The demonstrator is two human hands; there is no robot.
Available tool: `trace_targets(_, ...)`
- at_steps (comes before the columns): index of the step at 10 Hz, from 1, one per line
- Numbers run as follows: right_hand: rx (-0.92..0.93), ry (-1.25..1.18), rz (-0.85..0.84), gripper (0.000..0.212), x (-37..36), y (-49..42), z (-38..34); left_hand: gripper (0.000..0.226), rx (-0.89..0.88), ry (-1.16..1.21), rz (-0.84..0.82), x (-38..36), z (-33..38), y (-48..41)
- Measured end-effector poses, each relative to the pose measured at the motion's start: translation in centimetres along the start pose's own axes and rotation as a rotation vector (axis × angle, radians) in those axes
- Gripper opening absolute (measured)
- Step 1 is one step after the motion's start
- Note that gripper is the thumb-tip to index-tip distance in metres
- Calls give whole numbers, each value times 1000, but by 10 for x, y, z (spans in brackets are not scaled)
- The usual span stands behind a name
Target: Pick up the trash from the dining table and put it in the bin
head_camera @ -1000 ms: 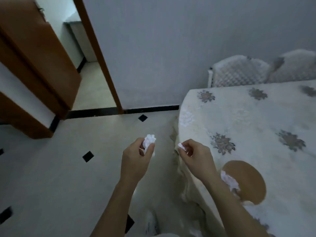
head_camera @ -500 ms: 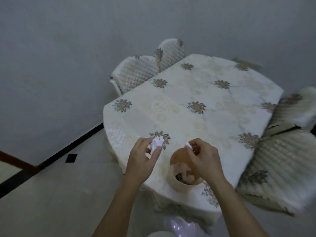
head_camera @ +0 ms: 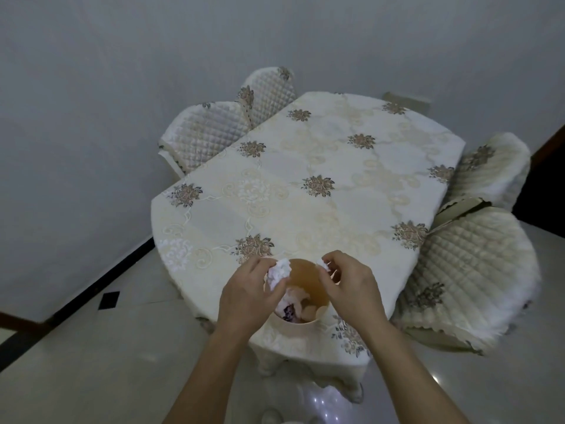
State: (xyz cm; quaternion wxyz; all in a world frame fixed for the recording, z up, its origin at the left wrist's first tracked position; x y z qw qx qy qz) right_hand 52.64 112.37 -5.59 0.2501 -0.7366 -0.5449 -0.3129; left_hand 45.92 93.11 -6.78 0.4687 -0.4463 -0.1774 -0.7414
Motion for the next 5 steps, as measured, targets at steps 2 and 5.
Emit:
trace_targets(2,105,182,-5,11,-12,-2,-9,44,-12,-98,-10,-5,0,-5)
trace_targets(5,147,442,-85,34,-38,2,18,58,-24,-219,-71,-10,-15,3)
Point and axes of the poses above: each hand's wrist, its own y-axis away from the middle knuckle, its own x-axis out of the back of the hand, z = x × y, the point moved 2 cm from there along -y, towards the middle knuckle, and after that the axes turned 9 degrees about -z, right-handed, at the moved point
